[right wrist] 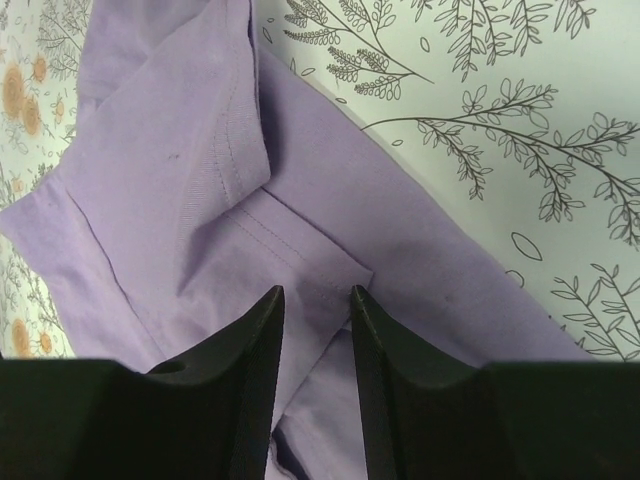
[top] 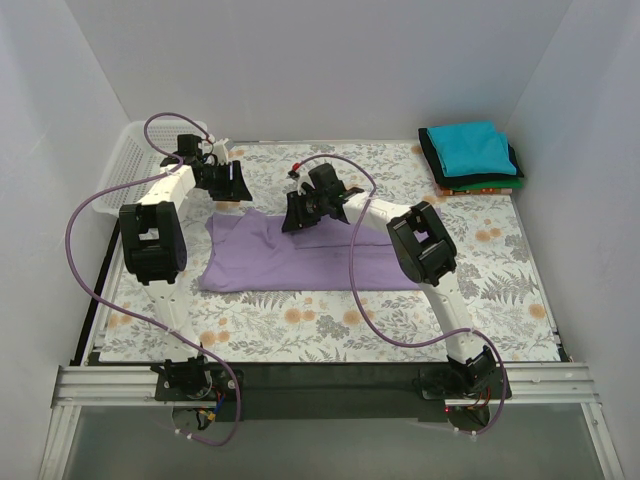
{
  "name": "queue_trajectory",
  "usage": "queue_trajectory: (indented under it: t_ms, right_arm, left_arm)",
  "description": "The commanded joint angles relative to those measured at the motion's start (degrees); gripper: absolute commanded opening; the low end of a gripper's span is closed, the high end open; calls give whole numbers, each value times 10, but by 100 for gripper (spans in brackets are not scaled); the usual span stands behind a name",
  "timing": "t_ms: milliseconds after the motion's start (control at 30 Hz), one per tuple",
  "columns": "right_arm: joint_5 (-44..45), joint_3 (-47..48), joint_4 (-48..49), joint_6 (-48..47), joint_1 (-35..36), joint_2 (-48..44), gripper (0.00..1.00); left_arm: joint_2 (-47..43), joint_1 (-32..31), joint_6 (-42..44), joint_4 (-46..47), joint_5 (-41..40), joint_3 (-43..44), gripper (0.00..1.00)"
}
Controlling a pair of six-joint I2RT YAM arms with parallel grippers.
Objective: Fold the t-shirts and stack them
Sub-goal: Fold the tshirt
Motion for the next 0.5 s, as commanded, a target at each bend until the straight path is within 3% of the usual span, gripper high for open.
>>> queue_trajectory:
  t_ms: [0, 467]
  right_arm:
    - [27, -11, 14, -6, -2, -29, 40]
    - [-19, 29, 22, 32, -4, 20, 41]
  left_arm:
    - [-4, -2, 2, 2, 10, 11, 50]
    - [3, -2, 7, -2, 11, 6, 50]
